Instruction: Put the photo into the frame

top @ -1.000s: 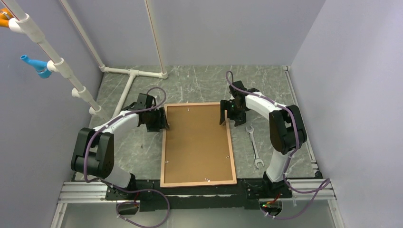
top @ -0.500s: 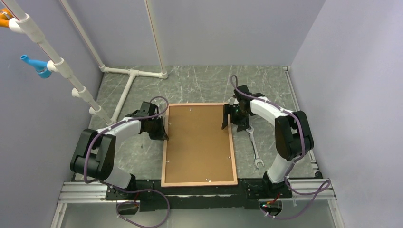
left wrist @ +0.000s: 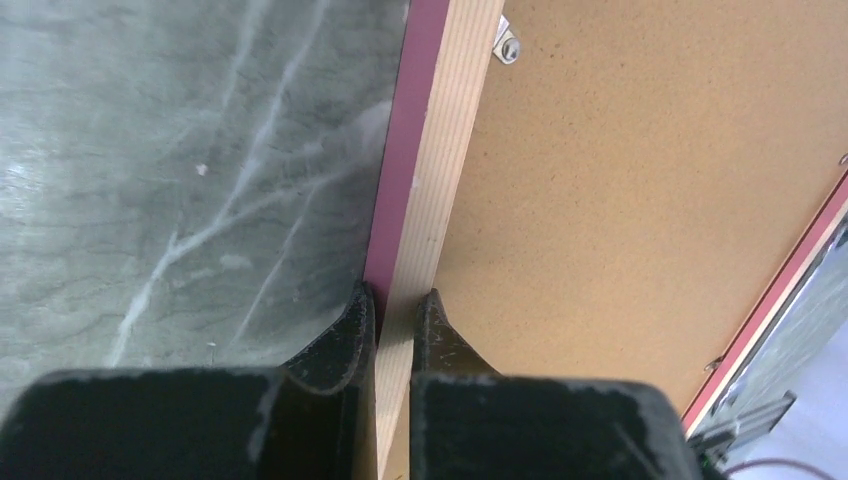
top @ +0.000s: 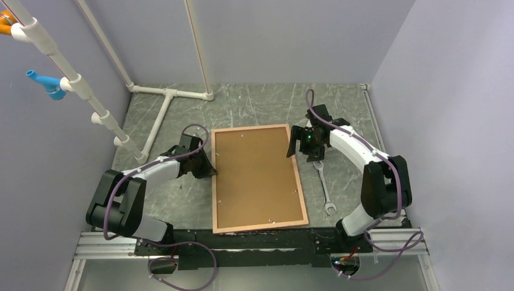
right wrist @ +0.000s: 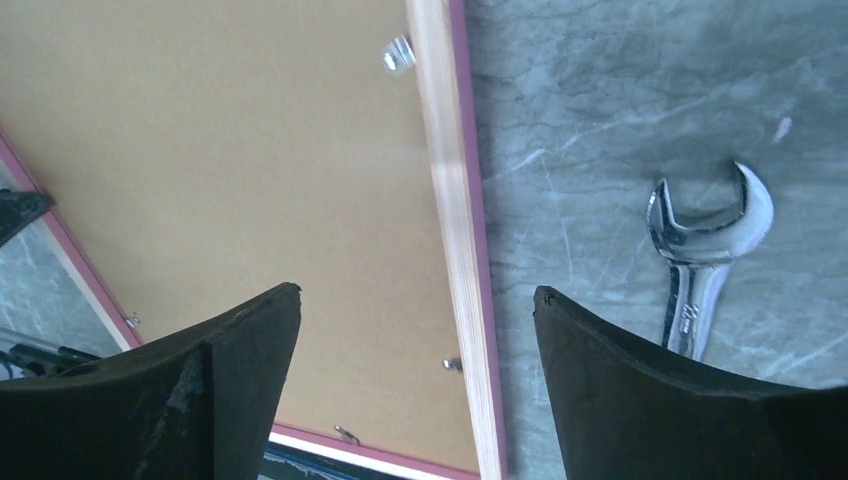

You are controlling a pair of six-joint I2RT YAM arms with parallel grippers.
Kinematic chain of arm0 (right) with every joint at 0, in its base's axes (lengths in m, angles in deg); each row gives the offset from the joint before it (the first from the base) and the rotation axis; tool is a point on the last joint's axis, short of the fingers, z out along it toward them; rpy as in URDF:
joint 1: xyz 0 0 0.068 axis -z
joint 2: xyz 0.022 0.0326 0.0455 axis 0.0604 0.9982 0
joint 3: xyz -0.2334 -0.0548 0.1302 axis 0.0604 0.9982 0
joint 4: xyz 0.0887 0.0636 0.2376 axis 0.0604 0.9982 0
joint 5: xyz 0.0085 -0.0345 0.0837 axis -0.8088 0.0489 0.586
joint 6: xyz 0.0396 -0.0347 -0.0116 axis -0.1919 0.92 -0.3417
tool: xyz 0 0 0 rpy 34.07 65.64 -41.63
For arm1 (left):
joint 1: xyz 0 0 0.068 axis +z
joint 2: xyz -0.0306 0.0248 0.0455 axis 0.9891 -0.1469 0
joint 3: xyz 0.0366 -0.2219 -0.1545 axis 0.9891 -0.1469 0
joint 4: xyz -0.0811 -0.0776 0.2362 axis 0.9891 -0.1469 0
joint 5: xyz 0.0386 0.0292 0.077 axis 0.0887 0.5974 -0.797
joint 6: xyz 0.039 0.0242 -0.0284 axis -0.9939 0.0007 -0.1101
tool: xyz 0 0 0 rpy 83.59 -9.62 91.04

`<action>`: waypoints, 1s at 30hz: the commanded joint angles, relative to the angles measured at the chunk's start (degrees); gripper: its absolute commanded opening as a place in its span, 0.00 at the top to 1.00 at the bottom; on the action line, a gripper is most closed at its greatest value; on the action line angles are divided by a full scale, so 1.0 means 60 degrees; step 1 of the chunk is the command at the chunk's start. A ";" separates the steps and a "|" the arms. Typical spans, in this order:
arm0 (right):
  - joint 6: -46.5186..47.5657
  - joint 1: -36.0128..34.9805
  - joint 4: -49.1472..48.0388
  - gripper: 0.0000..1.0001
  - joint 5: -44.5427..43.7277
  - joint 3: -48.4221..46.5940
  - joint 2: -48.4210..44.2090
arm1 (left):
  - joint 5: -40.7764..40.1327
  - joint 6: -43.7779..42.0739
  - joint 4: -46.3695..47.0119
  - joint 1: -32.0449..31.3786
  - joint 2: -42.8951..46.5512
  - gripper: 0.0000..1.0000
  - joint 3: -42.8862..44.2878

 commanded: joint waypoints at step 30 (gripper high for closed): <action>-0.3564 -0.2906 -0.1898 0.08 0.0324 0.2070 -0.0683 | -0.2797 0.2111 0.0419 -0.0058 0.4516 0.15 -0.1392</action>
